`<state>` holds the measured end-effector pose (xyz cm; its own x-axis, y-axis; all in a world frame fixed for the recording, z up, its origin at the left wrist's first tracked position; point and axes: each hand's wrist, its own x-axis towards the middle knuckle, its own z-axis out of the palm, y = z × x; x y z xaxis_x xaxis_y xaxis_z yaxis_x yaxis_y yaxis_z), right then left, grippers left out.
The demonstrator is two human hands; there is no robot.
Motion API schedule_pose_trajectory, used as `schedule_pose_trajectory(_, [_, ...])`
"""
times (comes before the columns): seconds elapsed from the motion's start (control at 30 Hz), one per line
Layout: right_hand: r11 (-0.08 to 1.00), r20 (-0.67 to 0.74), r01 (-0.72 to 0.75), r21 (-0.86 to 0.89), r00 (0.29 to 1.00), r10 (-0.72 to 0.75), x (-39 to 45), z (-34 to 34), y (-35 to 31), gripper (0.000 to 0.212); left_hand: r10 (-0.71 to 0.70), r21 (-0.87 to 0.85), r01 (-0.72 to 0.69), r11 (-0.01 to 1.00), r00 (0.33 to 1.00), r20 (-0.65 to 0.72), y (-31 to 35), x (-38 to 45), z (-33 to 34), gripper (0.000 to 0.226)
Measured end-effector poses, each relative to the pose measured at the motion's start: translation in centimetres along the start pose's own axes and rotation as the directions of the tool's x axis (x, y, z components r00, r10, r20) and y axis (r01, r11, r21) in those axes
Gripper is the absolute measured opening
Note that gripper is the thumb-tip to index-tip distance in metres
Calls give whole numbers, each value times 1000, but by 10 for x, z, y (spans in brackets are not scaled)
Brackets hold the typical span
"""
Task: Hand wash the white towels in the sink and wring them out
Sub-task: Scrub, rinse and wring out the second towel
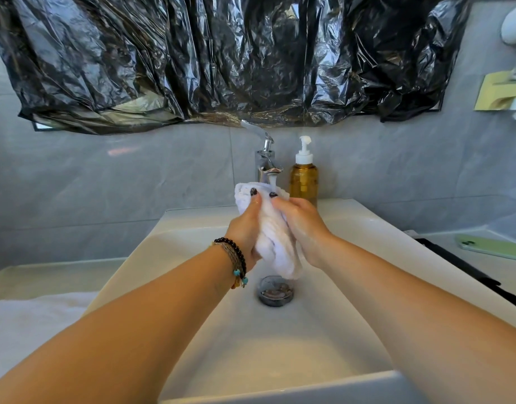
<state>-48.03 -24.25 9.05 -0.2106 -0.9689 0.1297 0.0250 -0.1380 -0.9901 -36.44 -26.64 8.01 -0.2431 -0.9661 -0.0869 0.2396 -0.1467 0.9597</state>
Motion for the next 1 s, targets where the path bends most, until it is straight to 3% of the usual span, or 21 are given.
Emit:
schedule_pose_trajectory(0.07, [999,27,-35,-15,999,35,-1,4,3,34,-22,-52,21,998,999,-23,5,6,-4,65])
schedule_pose_trajectory(0.13, [994,-10,-54,-100,999,53,-3,11,3,28,-81,-85,79,993,996,-26,11,6,-10,64])
schedule_pose_trajectory(0.23, [986,-255,-36,-165,967,-7,2,18,-3,18,-118,-57,115,992,992,-48,19,6,-20,52])
schedule_pose_trajectory(0.3, [999,-392,-30,29,919,39,14,21,-15,16,-94,-7,94,996,994,-64,27,8,-27,44])
schedule_pose_trajectory(0.4, [844,-238,-126,521,928,285,21,34,-35,18,-76,114,86,990,993,-94,33,9,-36,47])
schedule_pose_trajectory(0.47, [779,-145,-188,598,931,336,19,47,-34,24,-89,150,103,983,991,-96,32,8,-37,47])
schedule_pose_trajectory(0.53, [834,-112,-223,506,941,319,16,54,-29,27,-105,179,121,976,990,-99,30,5,-34,46])
schedule_pose_trajectory(0.6, [924,-180,-222,311,941,287,16,51,-29,26,-118,174,137,975,986,-115,26,6,-32,52])
schedule_pose_trajectory(0.67, [988,-351,-141,-58,930,112,17,39,-26,19,-145,147,166,975,979,-141,24,6,-31,66])
schedule_pose_trajectory(0.73, [927,-325,-54,-372,943,-76,11,28,-21,22,-179,109,196,975,973,-145,20,8,-26,78])
schedule_pose_trajectory(0.8, [928,-130,-57,-368,991,10,3,26,-14,42,-203,109,222,969,966,-160,17,9,-17,83])
schedule_pose_trajectory(0.87, [959,1,-141,-244,989,145,-3,22,-6,58,-196,137,217,967,969,-151,15,4,-6,77])
schedule_pose_trajectory(1.0, [990,-48,-127,-67,991,124,5,-3,-3,46,-145,190,147,971,989,-24,11,-1,7,56])
